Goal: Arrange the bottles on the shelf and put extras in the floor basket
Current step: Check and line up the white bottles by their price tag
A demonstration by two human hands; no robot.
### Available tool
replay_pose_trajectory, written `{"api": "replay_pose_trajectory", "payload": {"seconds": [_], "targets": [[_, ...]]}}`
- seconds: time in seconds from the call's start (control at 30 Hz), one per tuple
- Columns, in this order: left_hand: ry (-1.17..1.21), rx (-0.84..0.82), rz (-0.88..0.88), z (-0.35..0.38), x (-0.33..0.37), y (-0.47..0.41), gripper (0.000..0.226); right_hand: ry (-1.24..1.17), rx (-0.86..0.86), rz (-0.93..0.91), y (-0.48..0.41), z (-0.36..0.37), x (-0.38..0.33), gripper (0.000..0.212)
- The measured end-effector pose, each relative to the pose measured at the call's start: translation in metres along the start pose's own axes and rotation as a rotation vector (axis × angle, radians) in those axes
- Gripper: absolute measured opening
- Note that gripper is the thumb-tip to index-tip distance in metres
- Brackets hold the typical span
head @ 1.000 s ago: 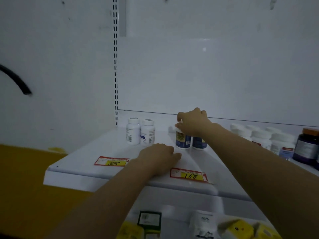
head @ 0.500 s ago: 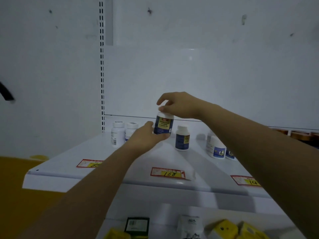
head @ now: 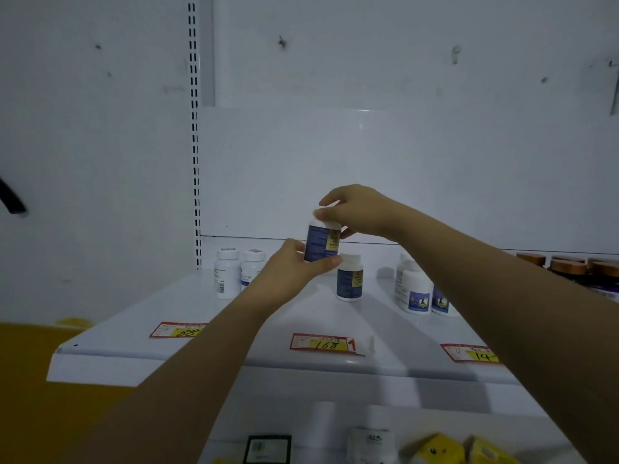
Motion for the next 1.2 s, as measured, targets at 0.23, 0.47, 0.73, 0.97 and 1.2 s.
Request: {"api": "replay_pose_trajectory", "payload": {"seconds": [0.23, 0.47, 0.73, 0.97, 1.2], "targets": [[0.021, 0.072, 0.029, -0.004, -0.001, 0.005, 0.048, -0.171, 0.019, 0.023, 0.009, 0.006, -0.005, 0.041], [-0.044, 0.068, 0.005, 0.005, -0.003, 0.004, 0.063, -0.105, 0.065, 0.041, 0.020, 0.003, -0.002, 0.043], [0.050, 0.058, 0.017, 0.004, 0.001, 0.013, 0.064, -0.451, 0.097, 0.075, 0.025, 0.009, 0.004, 0.037], [0.113, -0.131, 0.001, 0.010, 0.004, 0.019, 0.054, -0.471, 0.131, 0.044, 0.022, 0.002, 0.009, 0.038], [0.119, -0.035, 0.018, 0.004, 0.005, 0.018, 0.045, -0.554, 0.095, 0.081, 0.021, 0.011, 0.003, 0.045]]}}
Point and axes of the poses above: each hand's wrist, its own y-axis away from the middle knuckle, its own z-axis out of the palm, x = y × z, the point moved 7 cm from there along -y, towards the middle knuckle, and after that the axes turned 15 degrees about -z, right-handed, at the moved point
